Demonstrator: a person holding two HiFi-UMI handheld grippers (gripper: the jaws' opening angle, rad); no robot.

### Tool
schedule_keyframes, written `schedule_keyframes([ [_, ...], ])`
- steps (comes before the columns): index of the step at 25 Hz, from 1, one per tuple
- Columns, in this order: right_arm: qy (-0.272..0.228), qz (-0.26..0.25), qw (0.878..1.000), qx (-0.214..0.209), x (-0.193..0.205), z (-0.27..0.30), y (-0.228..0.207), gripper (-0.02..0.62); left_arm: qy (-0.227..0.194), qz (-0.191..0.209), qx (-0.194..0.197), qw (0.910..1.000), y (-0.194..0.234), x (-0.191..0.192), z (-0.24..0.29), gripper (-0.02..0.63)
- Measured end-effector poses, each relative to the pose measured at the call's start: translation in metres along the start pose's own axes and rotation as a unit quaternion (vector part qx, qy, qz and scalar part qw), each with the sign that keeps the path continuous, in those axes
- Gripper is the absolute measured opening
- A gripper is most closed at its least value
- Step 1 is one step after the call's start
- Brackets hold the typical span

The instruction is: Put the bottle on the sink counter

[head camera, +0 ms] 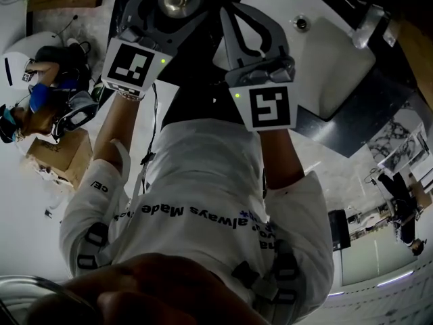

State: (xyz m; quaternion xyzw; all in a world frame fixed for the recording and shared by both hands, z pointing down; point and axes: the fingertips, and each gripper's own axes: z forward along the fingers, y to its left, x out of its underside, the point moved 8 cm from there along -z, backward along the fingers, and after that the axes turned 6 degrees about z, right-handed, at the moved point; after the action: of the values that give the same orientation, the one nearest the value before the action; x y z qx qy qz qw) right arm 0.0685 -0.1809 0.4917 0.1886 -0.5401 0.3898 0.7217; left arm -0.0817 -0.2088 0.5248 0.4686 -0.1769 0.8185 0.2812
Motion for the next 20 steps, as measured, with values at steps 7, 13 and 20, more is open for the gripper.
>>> schedule_keyframes([
  [7, 0.005, 0.003, 1.000, -0.001, 0.009, 0.014, -0.003, 0.006, 0.008, 0.017, -0.005, 0.9998, 0.009, 0.015, 0.017, 0.334],
  [13, 0.003, 0.007, 1.000, -0.003, 0.014, 0.021, -0.006, 0.006, 0.015, 0.011, -0.003, 0.9998, 0.012, 0.024, 0.027, 0.333],
  [20, 0.003, 0.010, 1.000, -0.003, 0.018, 0.025, -0.013, 0.006, 0.014, 0.008, -0.003, 0.9999, 0.014, 0.028, 0.038, 0.334],
])
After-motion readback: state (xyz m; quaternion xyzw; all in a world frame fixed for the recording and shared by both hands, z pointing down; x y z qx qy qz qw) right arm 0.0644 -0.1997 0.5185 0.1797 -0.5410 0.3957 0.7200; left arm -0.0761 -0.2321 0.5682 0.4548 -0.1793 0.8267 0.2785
